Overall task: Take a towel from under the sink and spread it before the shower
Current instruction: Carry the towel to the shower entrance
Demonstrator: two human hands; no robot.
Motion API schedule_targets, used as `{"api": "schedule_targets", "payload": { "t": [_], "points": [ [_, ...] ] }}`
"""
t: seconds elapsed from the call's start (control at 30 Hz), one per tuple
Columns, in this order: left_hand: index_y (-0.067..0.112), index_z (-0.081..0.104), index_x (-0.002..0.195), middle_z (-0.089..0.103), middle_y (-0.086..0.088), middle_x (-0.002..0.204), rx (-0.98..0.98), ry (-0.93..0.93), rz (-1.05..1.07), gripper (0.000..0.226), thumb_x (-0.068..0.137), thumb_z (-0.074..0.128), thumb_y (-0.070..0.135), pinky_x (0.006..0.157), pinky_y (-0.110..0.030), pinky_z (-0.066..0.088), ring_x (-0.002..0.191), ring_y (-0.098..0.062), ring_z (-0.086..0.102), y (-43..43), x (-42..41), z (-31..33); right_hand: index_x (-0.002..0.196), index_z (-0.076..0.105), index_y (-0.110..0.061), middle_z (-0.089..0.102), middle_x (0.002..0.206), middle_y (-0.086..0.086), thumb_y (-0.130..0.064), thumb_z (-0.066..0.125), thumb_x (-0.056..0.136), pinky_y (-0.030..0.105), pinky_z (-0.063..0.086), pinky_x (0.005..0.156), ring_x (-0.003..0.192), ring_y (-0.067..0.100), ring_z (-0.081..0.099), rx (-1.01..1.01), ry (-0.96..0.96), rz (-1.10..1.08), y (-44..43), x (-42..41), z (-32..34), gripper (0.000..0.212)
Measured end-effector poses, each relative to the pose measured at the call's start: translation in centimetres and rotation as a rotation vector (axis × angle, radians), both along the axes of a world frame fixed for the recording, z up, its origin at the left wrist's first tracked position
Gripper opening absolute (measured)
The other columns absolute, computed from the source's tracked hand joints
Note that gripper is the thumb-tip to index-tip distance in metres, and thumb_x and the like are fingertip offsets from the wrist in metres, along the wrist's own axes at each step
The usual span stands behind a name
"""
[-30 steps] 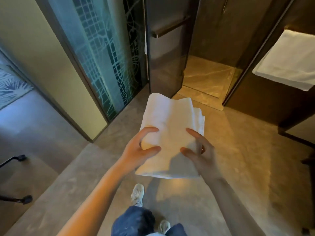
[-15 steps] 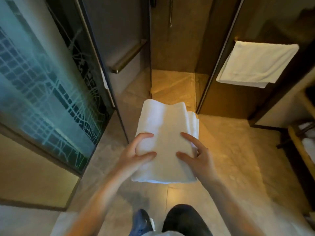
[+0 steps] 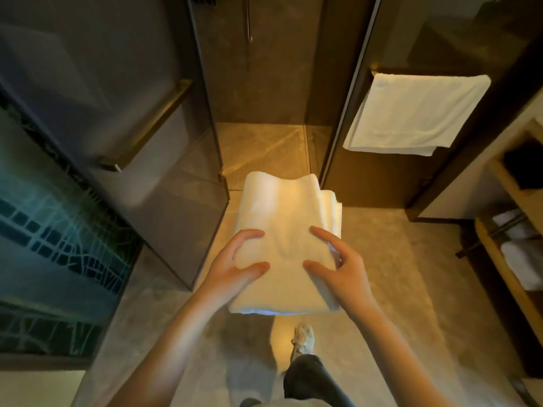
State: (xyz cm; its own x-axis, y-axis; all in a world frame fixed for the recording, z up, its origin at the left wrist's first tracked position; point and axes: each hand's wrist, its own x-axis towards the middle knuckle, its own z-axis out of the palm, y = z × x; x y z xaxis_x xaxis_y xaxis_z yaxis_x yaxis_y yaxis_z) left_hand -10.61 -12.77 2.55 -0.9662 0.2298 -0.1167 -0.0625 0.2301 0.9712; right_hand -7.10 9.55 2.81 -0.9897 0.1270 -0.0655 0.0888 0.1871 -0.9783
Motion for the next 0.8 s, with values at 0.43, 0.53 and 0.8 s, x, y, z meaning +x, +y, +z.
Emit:
{"api": "schedule_targets", "payload": {
  "t": [0.43, 0.53, 0.8],
  "points": [
    [0.034, 0.057, 0.117, 0.055, 0.016, 0.126, -0.008, -0.037, 0.045, 0.050, 0.082, 0.073, 0.003, 0.081, -0.010, 0.047, 0.112, 0.007, 0.053, 10.1, -18.5, 0.6, 0.124, 0.060, -0.039, 0.049, 0.114, -0.052, -0.009, 0.076, 0.078, 0.000, 0.041, 0.082, 0.112, -0.024, 0.044, 0.087, 0.014, 0.090, 10.4, -20.5, 0.0, 0.057],
    [0.030, 0.059, 0.117, 0.060, 0.019, 0.117, -0.053, -0.051, 0.050, 0.053, 0.077, 0.076, -0.002, 0.084, -0.012, 0.043, 0.105, 0.011, 0.055, 9.9, -22.4, -0.9, 0.124, 0.062, -0.037, 0.053, 0.115, -0.048, -0.007, 0.076, 0.078, -0.002, 0.039, 0.082, 0.113, -0.022, 0.045, 0.065, -0.027, 0.086, 10.1, -24.4, -1.8, 0.057],
    [0.049, 0.060, 0.109, 0.060, 0.017, 0.110, -0.008, -0.213, 0.059, 0.059, 0.070, 0.080, 0.011, 0.070, -0.019, 0.052, 0.091, 0.000, 0.061, 7.8, -33.1, -6.0, 0.125, 0.063, -0.031, 0.056, 0.121, -0.037, -0.003, 0.076, 0.078, 0.000, 0.039, 0.087, 0.117, -0.021, 0.044, 0.047, -0.097, 0.029, 7.8, -34.0, -5.0, 0.057]
  ]
}}
